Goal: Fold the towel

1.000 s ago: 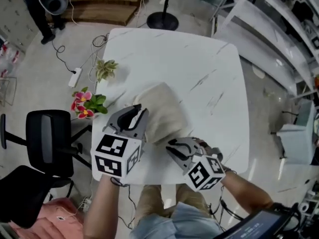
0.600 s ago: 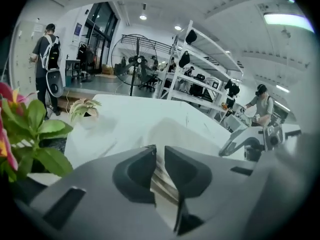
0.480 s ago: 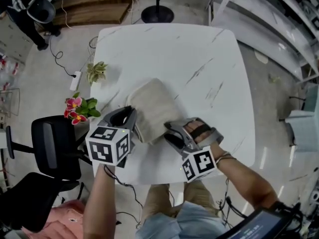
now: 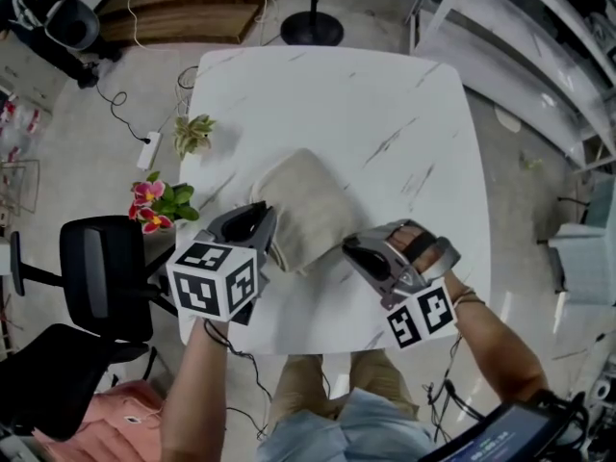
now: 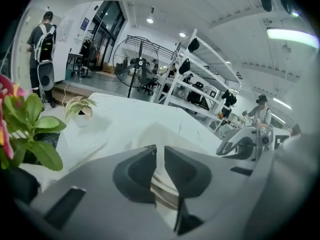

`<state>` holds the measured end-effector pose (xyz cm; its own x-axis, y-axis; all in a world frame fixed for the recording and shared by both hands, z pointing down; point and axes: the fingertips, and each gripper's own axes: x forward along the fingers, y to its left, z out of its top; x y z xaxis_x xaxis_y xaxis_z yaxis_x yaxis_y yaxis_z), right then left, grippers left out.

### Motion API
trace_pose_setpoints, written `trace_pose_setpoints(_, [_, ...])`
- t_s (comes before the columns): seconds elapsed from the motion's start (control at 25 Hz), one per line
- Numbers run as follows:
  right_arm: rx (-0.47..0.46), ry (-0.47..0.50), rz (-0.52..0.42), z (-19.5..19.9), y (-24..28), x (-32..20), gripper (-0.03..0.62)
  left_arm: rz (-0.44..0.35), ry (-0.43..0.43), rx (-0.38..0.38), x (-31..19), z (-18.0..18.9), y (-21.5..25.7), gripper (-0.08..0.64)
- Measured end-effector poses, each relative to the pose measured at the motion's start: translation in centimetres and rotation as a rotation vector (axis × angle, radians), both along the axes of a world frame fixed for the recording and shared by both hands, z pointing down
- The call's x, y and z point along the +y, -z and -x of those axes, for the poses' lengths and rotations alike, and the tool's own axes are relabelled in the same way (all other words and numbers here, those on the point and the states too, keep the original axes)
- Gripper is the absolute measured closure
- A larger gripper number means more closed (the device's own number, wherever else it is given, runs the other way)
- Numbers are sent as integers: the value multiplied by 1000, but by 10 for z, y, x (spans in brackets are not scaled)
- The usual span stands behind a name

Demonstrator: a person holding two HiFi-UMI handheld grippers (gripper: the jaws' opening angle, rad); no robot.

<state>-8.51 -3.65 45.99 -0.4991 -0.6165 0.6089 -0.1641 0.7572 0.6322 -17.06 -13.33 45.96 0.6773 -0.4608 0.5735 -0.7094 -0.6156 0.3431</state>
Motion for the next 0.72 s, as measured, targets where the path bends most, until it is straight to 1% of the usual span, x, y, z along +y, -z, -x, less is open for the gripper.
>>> trace_pose_setpoints(0.08, [15, 51, 18, 16, -5, 7, 472, 6, 1, -5, 1, -2, -3, 508])
trace_pose_setpoints(0.16, [22, 102, 12, 36, -10, 13, 427, 10, 5, -9, 0, -1, -5, 509])
trace_pose_setpoints(0.24, [25, 130, 6, 51, -16, 14, 400, 13, 6, -13, 0, -1, -5, 509])
trace_pose_setpoints(0.32, [55, 137, -2, 56, -24, 10, 393, 14, 6, -17, 0, -1, -4, 509])
trace_pose_setpoints(0.36, [79, 137, -10, 56, -29, 6, 402, 13, 7, -17, 0, -1, -4, 509])
trace_pose_setpoints(0.4, [97, 140, -18, 54, -33, 4, 498, 12, 9, -17, 0, 0, -3, 509])
trace_pose_setpoints(0.44, [103, 144, -20, 53, -34, 2, 526, 10, 11, -16, -1, 0, -2, 509])
trace_pose_setpoints(0.56, [91, 162, -32, 48, -24, 2, 541, 5, 11, -7, -2, 1, 1, 509])
trace_pose_setpoints(0.72, [78, 211, -87, 38, -1, 8, 538, -3, 4, 11, -1, -3, 7, 509])
